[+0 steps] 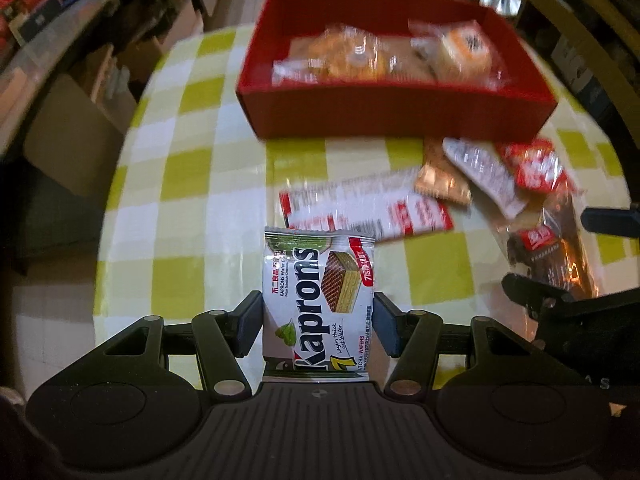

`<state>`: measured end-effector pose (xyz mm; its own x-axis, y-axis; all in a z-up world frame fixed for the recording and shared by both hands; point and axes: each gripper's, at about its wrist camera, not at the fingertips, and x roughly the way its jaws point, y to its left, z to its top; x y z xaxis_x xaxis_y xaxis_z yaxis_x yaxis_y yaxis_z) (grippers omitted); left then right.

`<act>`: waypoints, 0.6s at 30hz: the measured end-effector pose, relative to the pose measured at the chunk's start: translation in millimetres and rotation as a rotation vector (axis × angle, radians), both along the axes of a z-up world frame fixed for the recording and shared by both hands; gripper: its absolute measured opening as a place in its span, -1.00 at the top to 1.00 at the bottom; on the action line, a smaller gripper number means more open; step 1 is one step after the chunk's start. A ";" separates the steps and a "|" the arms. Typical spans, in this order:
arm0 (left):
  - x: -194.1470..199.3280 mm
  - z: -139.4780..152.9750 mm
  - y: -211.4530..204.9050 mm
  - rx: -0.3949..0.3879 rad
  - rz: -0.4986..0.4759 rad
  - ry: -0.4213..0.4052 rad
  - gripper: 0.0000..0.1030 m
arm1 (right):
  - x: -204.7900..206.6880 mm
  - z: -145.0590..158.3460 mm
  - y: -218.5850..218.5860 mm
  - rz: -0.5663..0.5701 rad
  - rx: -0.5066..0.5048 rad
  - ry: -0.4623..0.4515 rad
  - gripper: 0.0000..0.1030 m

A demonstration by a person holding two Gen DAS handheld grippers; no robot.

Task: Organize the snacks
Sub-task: 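Lift and carry the wafer and beef bag over the red box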

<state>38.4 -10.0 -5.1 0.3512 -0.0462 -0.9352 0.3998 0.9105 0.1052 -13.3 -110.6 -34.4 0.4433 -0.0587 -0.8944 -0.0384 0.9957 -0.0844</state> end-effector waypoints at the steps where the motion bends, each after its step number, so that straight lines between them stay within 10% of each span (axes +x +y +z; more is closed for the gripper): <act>1: 2.6 4.8 -0.3 -0.012 0.008 -0.009 -0.26 | 0.5 6.5 -0.6 0.004 -0.013 -0.011 -0.72; 18: 62.2 25.3 -59.4 -0.027 0.009 -0.081 -0.26 | 61.1 37.3 -55.6 -0.066 0.064 -0.174 -0.72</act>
